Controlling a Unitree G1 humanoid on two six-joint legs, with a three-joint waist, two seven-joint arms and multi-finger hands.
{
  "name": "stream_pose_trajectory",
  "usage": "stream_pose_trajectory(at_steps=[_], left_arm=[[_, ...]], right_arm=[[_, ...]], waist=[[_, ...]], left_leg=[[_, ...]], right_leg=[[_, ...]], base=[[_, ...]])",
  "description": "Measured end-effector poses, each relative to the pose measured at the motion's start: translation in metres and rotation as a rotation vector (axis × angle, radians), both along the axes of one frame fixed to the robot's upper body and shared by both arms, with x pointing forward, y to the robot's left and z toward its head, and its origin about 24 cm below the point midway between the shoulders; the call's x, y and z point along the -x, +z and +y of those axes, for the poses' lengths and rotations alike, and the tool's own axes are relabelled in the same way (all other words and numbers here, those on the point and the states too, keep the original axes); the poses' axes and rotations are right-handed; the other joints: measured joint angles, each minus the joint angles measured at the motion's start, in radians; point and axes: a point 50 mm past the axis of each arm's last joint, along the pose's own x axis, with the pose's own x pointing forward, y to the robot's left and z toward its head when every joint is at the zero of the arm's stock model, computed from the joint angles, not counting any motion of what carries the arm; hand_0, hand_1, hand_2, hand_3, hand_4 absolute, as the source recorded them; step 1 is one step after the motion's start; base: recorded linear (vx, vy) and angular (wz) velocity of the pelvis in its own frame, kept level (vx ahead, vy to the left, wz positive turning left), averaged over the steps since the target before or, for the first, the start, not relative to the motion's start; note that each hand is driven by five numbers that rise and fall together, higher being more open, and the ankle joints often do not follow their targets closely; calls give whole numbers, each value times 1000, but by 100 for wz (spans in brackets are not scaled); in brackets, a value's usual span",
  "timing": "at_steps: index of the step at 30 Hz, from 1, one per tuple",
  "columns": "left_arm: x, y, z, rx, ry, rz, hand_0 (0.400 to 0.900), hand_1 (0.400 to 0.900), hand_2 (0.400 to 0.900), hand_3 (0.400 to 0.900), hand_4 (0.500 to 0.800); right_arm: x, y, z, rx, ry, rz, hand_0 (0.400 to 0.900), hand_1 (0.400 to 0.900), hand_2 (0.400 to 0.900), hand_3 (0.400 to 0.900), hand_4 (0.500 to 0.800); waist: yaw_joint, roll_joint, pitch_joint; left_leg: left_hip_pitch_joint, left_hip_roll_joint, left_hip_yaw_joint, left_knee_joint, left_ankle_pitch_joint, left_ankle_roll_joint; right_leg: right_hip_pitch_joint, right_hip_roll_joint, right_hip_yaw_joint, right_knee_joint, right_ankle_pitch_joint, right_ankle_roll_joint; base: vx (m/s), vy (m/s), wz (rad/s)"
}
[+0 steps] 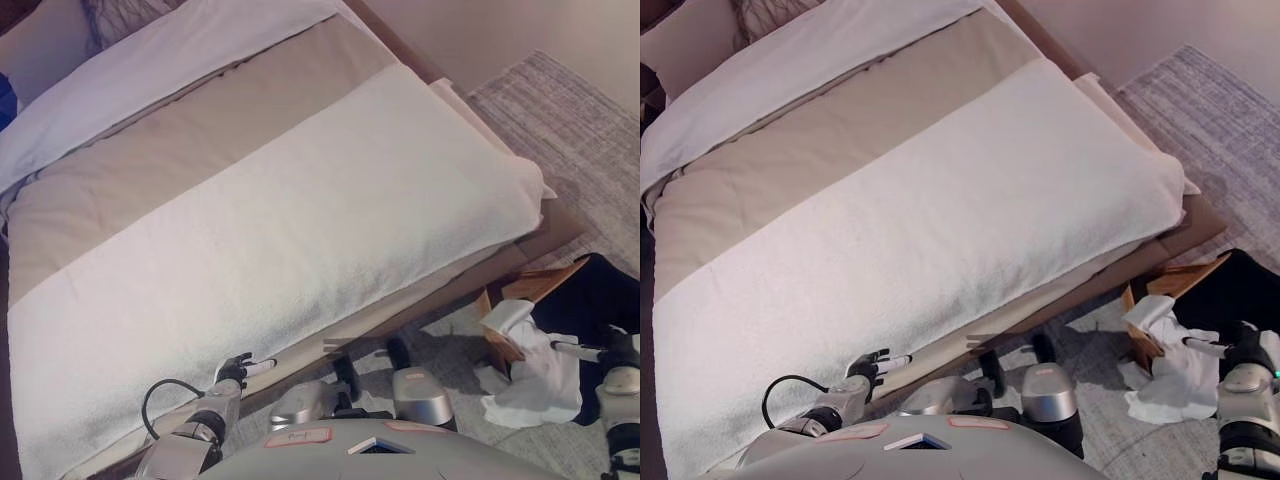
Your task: Put the clothes on the bed into the basket.
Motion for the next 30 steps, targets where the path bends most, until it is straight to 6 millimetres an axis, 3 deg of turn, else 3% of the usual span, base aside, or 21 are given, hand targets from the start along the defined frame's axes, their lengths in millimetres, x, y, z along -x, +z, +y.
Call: stream_pose_trajectory(at_steps=[4, 7, 11, 12, 14, 20, 23, 26, 30], left_arm=[[8, -2, 1, -1, 7, 23, 900, 900, 900, 900, 800], [12, -3, 3, -4, 12, 34, 900, 900, 900, 900, 800], [12, -3, 5, -9, 11, 37, 900, 900, 900, 900, 800], [11, -3, 6, -8, 8, 39, 900, 900, 900, 900, 800], [7, -2, 5, 11, -11, 44, 900, 900, 900, 900, 800], [13, -3, 13, -39, -106, 103, 900, 900, 900, 900, 800], [20, -3, 20, -65, -113, 134, 900, 900, 900, 900, 800], [32, -5, 24, -75, -96, 170, 900, 900, 900, 900, 800], [33, -5, 26, -87, -82, 169, 900, 900, 900, 900, 800]], right_arm=[[-14, 24, -19, 72, -7, -10, 900, 900, 900, 900, 800], [-34, 22, -10, 71, 89, 15, 900, 900, 900, 900, 800], [-54, -16, 25, -65, 191, 97, 900, 900, 900, 900, 800], [-58, -38, 49, -146, 232, 140, 900, 900, 900, 900, 800], [-64, -62, 79, -280, 287, 197, 900, 900, 900, 900, 800], [-70, -104, 164, -540, 376, 190, 900, 900, 900, 900, 800], [-61, -118, 197, -615, 412, 225, 900, 900, 900, 900, 800], [-56, -125, 218, -644, 467, 258, 900, 900, 900, 900, 800], [-46, -129, 221, -649, 482, 286, 900, 900, 900, 900, 800]], waist=[[2, -22, 10], [1, -57, 20], [22, -91, 8], [30, -107, 5], [59, -110, -1], [110, -115, -29], [115, -141, -56], [141, -172, -76], [166, -208, -103]], left_leg=[[0, 0, 1, 0, 0, 0], [3, 5, 3, 1, 9, 7], [4, 11, 0, 2, 12, 10], [6, 13, -3, 4, 18, 12], [7, 13, -6, 3, 21, 15], [4, 9, -43, 2, 21, 15], [2, 8, -67, 2, 21, 15], [0, 7, -87, 2, 21, 15], [-11, 3, -132, 1, 20, 15]], right_leg=[[-2, 0, 1, 0, 0, 0], [-1, 5, 2, 0, 0, 0], [7, 11, -3, -1, 0, 0], [14, 13, -5, -1, 4, 3], [18, 13, -11, -1, 4, 3], [28, 9, -47, -1, -4, -8], [35, 8, -70, -1, -7, -13], [41, 8, -88, -1, -10, -18], [48, 6, -132, -1, -17, -27]], base=[[-26, -15, -1], [-31, -31, 3], [-7, -20, 11], [15, -11, 19], [22, -1, 22], [20, 9, 19], [13, 13, 23], [20, 17, 35], [20, 7, 33]])
